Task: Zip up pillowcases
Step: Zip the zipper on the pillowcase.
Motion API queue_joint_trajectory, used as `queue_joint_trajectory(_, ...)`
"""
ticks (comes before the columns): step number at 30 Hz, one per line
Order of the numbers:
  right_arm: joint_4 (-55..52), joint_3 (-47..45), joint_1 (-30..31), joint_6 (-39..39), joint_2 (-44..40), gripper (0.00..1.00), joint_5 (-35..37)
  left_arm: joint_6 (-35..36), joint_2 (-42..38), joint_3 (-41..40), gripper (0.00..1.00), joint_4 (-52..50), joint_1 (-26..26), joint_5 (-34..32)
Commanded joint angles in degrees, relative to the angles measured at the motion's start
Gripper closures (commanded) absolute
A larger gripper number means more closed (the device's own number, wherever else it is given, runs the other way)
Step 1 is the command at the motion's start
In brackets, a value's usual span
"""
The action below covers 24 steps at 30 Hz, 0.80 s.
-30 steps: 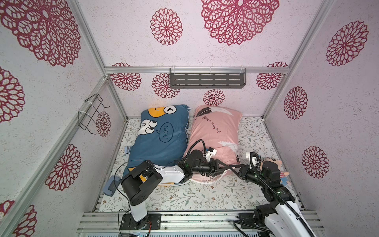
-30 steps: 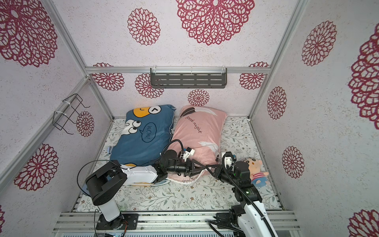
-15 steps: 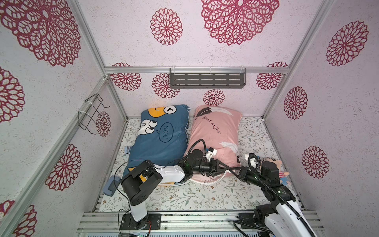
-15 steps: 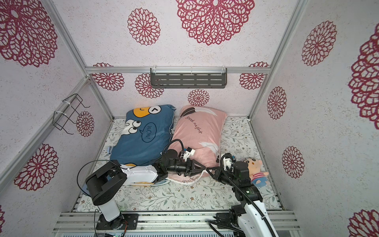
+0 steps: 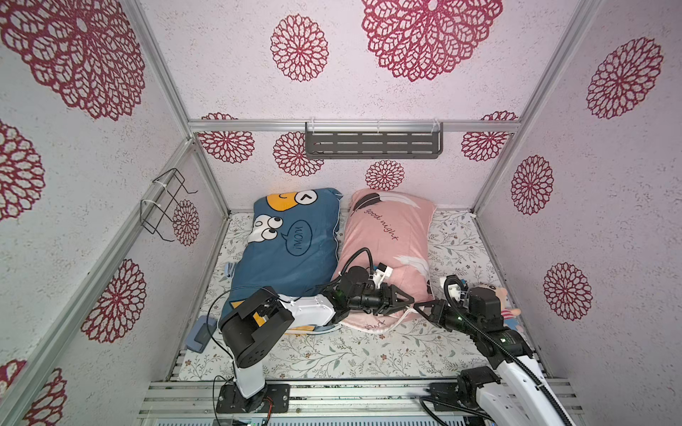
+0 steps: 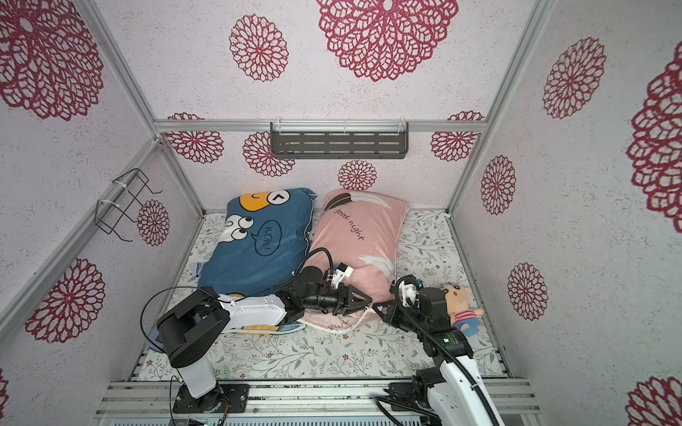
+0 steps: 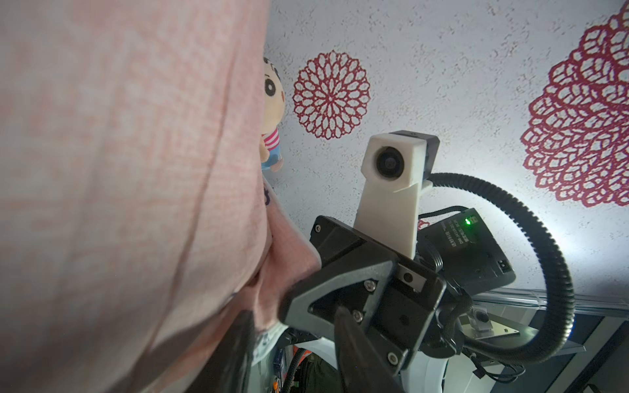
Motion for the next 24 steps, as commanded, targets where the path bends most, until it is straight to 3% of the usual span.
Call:
queue_joint_trajectory(1,0.95,0.72,-0.08,-0.68,-0.56,1.0,0.6,0.0,0.71,0.62,0.58,0.22,-0.35,0.25)
queue_joint_trajectory(24,-0.67,0.73,-0.12,-0.66,-0.61,1.0,2.93,0.02,1.16,0.49,0.76,-1.12,-0.68,0.97)
